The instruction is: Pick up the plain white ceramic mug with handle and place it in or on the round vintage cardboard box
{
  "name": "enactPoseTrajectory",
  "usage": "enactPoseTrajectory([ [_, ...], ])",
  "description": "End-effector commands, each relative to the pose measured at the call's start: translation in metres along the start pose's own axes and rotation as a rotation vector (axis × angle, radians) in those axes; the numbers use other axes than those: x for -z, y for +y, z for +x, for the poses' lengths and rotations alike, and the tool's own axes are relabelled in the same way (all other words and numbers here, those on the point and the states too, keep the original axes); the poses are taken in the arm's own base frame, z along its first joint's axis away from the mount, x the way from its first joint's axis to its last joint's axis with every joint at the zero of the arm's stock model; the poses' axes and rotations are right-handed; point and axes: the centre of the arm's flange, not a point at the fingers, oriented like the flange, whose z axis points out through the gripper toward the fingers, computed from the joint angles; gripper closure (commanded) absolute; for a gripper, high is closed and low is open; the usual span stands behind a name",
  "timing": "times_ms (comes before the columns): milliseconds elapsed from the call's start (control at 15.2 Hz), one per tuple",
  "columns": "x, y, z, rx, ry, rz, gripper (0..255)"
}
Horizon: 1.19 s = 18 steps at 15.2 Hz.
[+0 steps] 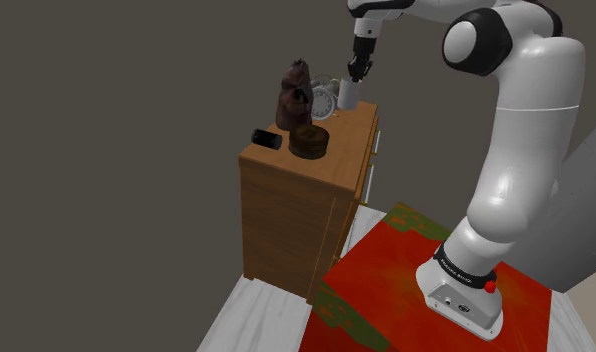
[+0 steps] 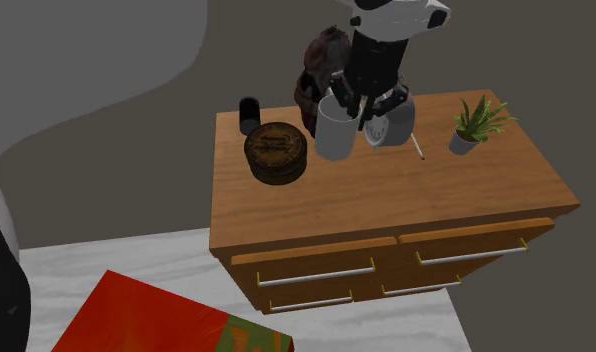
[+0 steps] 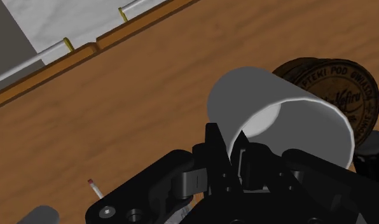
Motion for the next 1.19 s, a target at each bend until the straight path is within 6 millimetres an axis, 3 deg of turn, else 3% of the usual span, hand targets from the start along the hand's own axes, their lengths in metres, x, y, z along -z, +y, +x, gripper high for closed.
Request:
enactPoseTrajectory([
  [0,0.004,-0.027,0.008,-0.001,0.000,0.000,255],
  [726,0.028,-0.165,0.050,-0.001,0.000,0.000,255],
  [1122,-0.003,-0.164,0.052,-0.001,0.000,0.000,255],
])
